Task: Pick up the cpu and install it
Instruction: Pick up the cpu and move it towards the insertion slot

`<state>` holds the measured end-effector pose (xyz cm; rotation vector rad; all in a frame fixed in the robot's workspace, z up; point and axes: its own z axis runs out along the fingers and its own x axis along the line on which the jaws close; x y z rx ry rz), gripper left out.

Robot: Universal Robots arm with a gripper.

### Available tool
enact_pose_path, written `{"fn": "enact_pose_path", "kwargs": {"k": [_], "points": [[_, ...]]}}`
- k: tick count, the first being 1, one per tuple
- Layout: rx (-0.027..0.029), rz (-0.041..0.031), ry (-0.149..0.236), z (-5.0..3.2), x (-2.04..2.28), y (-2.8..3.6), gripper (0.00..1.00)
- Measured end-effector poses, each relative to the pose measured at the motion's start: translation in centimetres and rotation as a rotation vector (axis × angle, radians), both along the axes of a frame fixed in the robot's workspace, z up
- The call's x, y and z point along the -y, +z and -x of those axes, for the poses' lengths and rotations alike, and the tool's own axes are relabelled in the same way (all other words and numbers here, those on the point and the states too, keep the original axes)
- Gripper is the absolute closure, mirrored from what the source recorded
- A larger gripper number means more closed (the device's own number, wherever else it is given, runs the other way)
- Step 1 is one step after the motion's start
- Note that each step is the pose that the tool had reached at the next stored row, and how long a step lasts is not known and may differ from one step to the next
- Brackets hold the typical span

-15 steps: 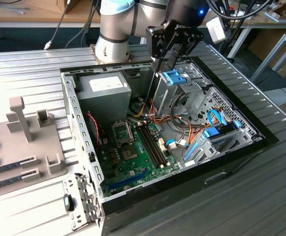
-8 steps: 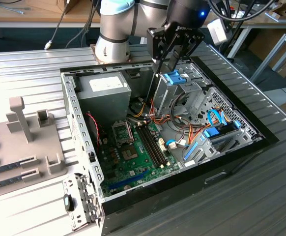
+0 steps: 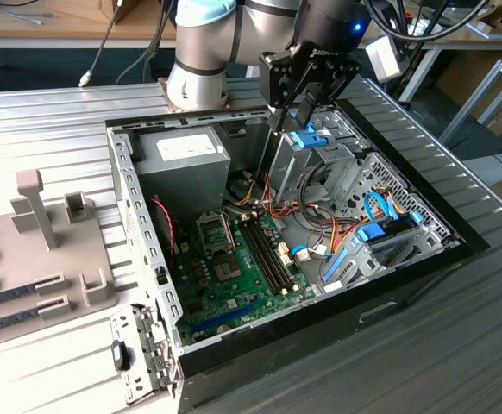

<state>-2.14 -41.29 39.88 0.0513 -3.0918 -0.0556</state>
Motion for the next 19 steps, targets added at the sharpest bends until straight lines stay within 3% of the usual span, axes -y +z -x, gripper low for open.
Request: {"fn": "enact_pose_path", "kwargs": {"k": [19], "points": [[0.0000, 0.0000, 0.000, 0.00, 0.93, -0.30, 0.53]]}}
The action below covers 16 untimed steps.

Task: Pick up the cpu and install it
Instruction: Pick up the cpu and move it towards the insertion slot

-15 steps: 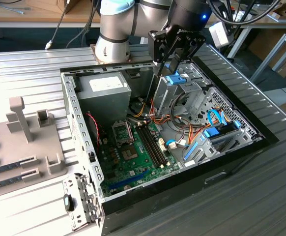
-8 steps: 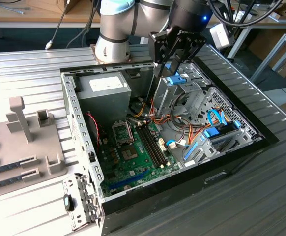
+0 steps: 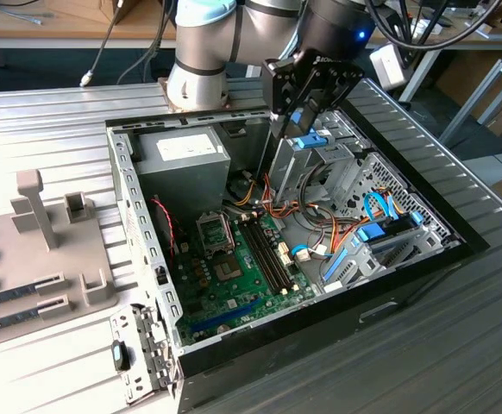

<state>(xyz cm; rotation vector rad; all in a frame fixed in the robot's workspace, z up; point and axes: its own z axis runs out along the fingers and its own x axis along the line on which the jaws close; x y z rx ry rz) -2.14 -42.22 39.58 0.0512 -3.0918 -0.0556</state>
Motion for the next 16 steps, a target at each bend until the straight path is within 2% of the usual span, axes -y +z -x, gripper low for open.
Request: {"fn": "enact_pose_path", "kwargs": {"k": [16], "points": [[0.0000, 0.0000, 0.000, 0.00, 1.10, -0.24, 0.53]]}}
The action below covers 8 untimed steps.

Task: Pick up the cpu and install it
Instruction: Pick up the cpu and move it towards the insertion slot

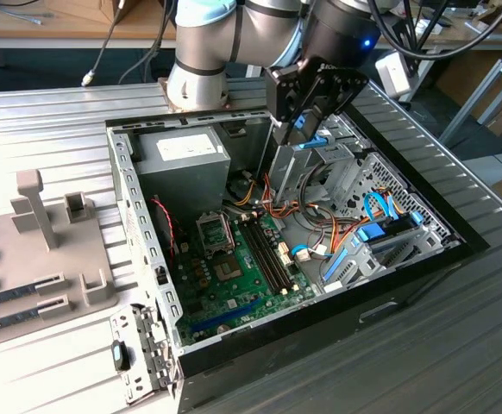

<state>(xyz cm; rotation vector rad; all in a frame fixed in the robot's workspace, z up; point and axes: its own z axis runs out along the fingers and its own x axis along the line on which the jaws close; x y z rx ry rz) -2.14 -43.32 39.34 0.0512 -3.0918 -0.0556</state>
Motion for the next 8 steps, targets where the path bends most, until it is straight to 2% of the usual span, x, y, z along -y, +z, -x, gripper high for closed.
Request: {"fn": "enact_pose_path", "kwargs": {"k": [8], "points": [[0.0000, 0.0000, 0.000, 0.00, 0.57, -0.14, 0.53]]}}
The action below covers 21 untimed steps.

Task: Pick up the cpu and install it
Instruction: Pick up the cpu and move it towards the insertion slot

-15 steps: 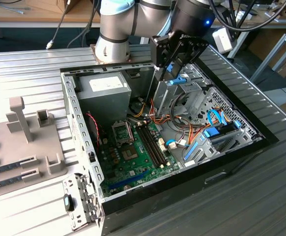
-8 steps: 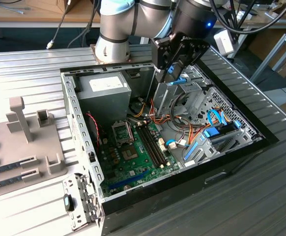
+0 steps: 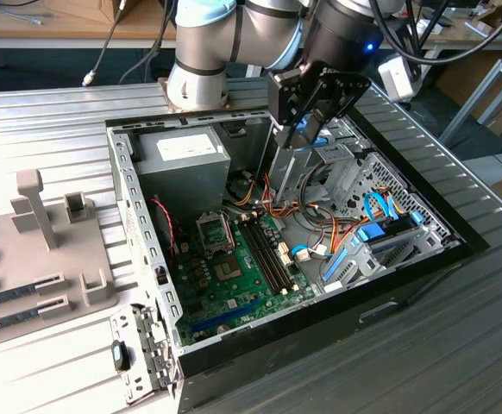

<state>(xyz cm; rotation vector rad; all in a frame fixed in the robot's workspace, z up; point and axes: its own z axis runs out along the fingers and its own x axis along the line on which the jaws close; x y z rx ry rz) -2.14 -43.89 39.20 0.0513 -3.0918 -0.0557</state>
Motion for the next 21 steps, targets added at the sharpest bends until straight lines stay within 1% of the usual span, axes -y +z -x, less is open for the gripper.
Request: {"fn": "enact_pose_path", "kwargs": {"k": [21], "points": [[0.0000, 0.0000, 0.000, 0.00, 1.29, -0.27, 0.53]]}}
